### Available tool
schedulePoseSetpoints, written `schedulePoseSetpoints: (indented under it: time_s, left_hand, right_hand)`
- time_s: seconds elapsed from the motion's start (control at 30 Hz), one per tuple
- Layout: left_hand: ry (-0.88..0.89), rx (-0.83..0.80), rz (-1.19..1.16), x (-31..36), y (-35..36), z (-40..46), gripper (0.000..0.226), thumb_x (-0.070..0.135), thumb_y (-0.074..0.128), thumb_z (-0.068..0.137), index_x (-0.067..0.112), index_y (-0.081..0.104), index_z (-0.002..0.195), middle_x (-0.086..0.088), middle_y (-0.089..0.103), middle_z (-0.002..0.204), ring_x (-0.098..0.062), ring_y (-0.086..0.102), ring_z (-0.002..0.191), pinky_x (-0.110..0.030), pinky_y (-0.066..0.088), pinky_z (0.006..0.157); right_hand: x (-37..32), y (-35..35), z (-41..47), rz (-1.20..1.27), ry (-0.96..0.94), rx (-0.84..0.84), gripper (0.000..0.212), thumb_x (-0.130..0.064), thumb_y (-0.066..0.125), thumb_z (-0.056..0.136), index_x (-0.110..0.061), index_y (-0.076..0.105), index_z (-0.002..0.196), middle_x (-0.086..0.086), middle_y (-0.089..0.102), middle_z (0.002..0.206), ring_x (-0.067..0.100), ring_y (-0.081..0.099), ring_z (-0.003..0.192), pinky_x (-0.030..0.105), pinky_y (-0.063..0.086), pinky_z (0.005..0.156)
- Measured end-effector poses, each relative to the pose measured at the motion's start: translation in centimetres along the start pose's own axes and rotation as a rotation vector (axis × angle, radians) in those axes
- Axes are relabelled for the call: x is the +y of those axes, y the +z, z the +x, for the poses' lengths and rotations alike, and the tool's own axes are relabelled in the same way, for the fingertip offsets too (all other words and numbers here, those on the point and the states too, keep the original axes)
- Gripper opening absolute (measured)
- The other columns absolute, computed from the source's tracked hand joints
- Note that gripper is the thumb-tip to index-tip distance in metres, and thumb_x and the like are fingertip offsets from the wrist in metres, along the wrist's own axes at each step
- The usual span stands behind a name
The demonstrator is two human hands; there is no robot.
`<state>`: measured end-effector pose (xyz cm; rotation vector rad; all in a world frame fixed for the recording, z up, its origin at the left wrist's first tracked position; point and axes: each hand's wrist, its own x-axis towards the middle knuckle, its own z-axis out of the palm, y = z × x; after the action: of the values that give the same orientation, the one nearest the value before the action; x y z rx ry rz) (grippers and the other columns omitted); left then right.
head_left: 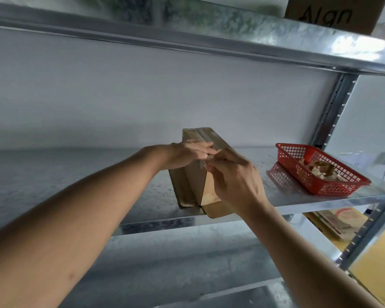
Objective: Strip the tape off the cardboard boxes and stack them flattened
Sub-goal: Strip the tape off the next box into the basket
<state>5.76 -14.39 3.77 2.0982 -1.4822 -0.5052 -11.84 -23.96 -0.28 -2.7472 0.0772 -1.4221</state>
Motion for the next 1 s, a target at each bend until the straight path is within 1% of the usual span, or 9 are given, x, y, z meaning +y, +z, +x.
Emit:
schedulePoseSetpoints:
  time_s: [0.1, 0.27, 0.4, 0.53, 0.57, 0.67, 0.73, 0.87, 1.0]
  left_hand:
    - [0.019, 0.017, 0.072, -0.2, 0.2, -0.1, 0.042, 0.038, 0.034, 0.11, 0.063, 0.045, 0.142, 0.028, 0.016, 0.167, -0.001, 0.0, 0.155, -0.051, -0.01, 0.126]
    - [-0.03, 0.116, 0.184, 0.2, 1.6, 1.2, 0.043, 0.047, 0.023, 0.112, 0.059, 0.033, 0.152, 0.023, 0.011, 0.17, -0.007, -0.003, 0.157, -0.052, -0.007, 0.124]
    - [0.002, 0.118, 0.097, 0.2, 1.8, 1.4, 0.042, 0.043, 0.027, 0.113, 0.056, 0.04, 0.15, 0.017, 0.016, 0.17, -0.01, 0.001, 0.158, -0.048, -0.006, 0.124]
    - [0.054, 0.119, 0.095, 0.7, 2.3, 1.6, 0.04, 0.043, 0.028, 0.112, 0.059, 0.044, 0.146, 0.019, 0.019, 0.169, -0.009, 0.004, 0.157, -0.049, -0.003, 0.124]
    - [0.066, 0.113, 0.086, 1.1, 2.7, 1.7, 0.04, 0.043, 0.029, 0.112, 0.059, 0.045, 0.145, 0.019, 0.02, 0.168, -0.008, 0.004, 0.156, -0.049, -0.002, 0.124]
    - [0.085, 0.12, 0.043, 2.2, 3.5, 2.2, 0.037, 0.044, 0.032, 0.112, 0.057, 0.049, 0.143, 0.017, 0.023, 0.168, -0.009, 0.006, 0.157, -0.045, -0.001, 0.126]
    - [0.086, 0.125, 0.035, 2.6, 3.9, 2.5, 0.038, 0.043, 0.032, 0.112, 0.055, 0.05, 0.143, 0.015, 0.023, 0.168, -0.011, 0.006, 0.157, -0.043, -0.001, 0.126]
    - [0.096, 0.127, 0.06, 2.9, 4.5, 3.2, 0.04, 0.049, 0.029, 0.111, 0.054, 0.045, 0.148, 0.013, 0.019, 0.17, -0.011, 0.002, 0.157, -0.043, 0.002, 0.123]
    - [0.083, 0.148, 0.162, 4.0, 5.9, 4.5, 0.053, 0.071, 0.034, 0.101, 0.053, 0.039, 0.151, 0.009, 0.013, 0.172, -0.016, 0.002, 0.158, -0.053, 0.013, 0.125]
  right_hand:
    - [-0.2, 0.0, -0.7, 0.042, 0.05, 0.039, 0.013, -0.004, 0.073, 0.086, -0.014, 0.08, 0.087, 0.001, 0.069, 0.093, 0.028, 0.067, 0.071, 0.042, 0.057, 0.055]
    - [-3.8, 0.9, -3.9, 0.208, 0.096, 0.022, 0.014, -0.015, 0.068, 0.09, -0.026, 0.076, 0.087, -0.014, 0.068, 0.094, 0.012, 0.066, 0.066, 0.035, 0.055, 0.051]
    - [-1.6, 0.5, -3.9, 0.436, 0.459, 0.197, 0.011, -0.016, 0.079, 0.089, -0.027, 0.077, 0.089, -0.015, 0.074, 0.086, 0.002, 0.072, 0.073, 0.036, 0.061, 0.067]
    - [1.7, -1.2, -3.2, 0.727, 0.769, 0.18, 0.06, -0.021, 0.085, 0.085, -0.05, 0.058, 0.129, -0.002, 0.078, 0.083, 0.008, 0.071, 0.073, 0.029, 0.059, 0.074]
    - [2.4, -1.4, -3.0, 0.791, 0.812, 0.175, 0.059, -0.02, 0.085, 0.084, -0.048, 0.058, 0.128, 0.0, 0.078, 0.083, 0.011, 0.07, 0.073, 0.03, 0.057, 0.073]
    - [3.9, -1.8, -1.9, 0.789, 0.834, 0.202, 0.021, -0.01, 0.081, 0.087, -0.026, 0.076, 0.099, 0.0, 0.077, 0.084, 0.016, 0.069, 0.075, 0.042, 0.053, 0.076]
    - [4.4, -1.9, -1.8, 0.746, 0.808, 0.193, 0.017, -0.008, 0.078, 0.089, -0.025, 0.079, 0.09, -0.002, 0.077, 0.084, 0.015, 0.07, 0.075, 0.041, 0.056, 0.078]
    - [5.4, -2.3, -1.9, 0.776, 0.766, 0.227, 0.014, -0.016, 0.076, 0.093, -0.028, 0.079, 0.09, -0.007, 0.076, 0.089, 0.016, 0.076, 0.076, 0.043, 0.065, 0.078]
    - [7.7, -3.1, -1.0, 0.751, 0.738, 0.227, 0.01, -0.015, 0.077, 0.092, -0.024, 0.08, 0.095, -0.008, 0.077, 0.091, 0.015, 0.077, 0.08, 0.051, 0.063, 0.083]
